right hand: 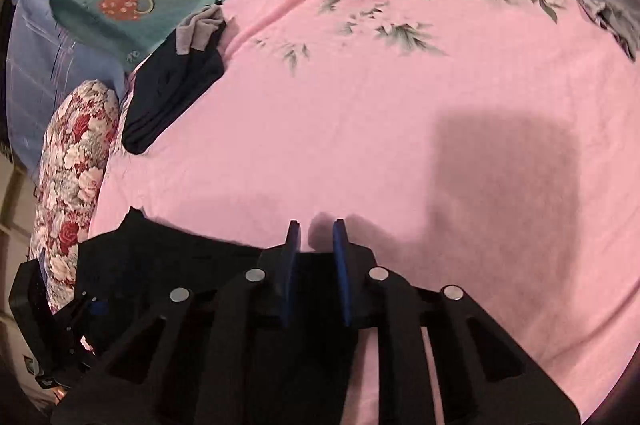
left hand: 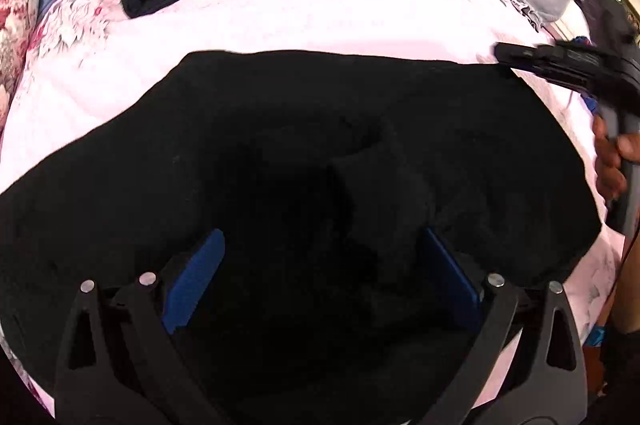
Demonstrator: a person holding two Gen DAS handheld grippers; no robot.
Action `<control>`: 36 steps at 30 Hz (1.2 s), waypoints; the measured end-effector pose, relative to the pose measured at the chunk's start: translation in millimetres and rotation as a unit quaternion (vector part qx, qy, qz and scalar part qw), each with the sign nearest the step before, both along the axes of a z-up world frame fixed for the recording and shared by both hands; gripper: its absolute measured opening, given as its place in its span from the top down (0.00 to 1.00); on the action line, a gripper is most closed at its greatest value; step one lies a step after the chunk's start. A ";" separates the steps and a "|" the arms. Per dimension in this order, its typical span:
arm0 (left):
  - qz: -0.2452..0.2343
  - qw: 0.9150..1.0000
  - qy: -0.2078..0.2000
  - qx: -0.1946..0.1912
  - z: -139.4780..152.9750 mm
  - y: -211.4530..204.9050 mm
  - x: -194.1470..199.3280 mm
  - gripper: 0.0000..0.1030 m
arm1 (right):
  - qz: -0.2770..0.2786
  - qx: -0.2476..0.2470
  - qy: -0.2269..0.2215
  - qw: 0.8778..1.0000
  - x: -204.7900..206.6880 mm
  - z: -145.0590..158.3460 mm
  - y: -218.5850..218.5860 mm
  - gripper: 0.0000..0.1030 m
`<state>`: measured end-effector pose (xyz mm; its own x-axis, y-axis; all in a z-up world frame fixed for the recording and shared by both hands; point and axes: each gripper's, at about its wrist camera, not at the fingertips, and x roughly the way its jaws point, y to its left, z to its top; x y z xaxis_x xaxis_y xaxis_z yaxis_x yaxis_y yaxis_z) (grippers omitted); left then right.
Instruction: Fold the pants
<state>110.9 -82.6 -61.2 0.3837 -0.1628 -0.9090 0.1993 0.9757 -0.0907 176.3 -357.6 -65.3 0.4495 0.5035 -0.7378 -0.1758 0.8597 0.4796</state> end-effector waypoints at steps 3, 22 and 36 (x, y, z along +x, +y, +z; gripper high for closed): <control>0.015 1.000 -0.006 -0.013 8.8 9.9 2.2 0.04 | 0.034 0.044 -0.001 0.998 -28.7 12.7 -11.2 0.80; 0.039 0.999 -0.004 -0.037 -1.7 28.2 0.9 0.04 | 0.174 -0.045 -0.003 0.984 -130.8 10.8 4.6 0.63; 0.041 0.997 -0.033 -0.061 -2.7 46.8 -8.9 0.04 | 0.164 0.002 -0.019 0.986 -54.6 22.4 9.0 0.47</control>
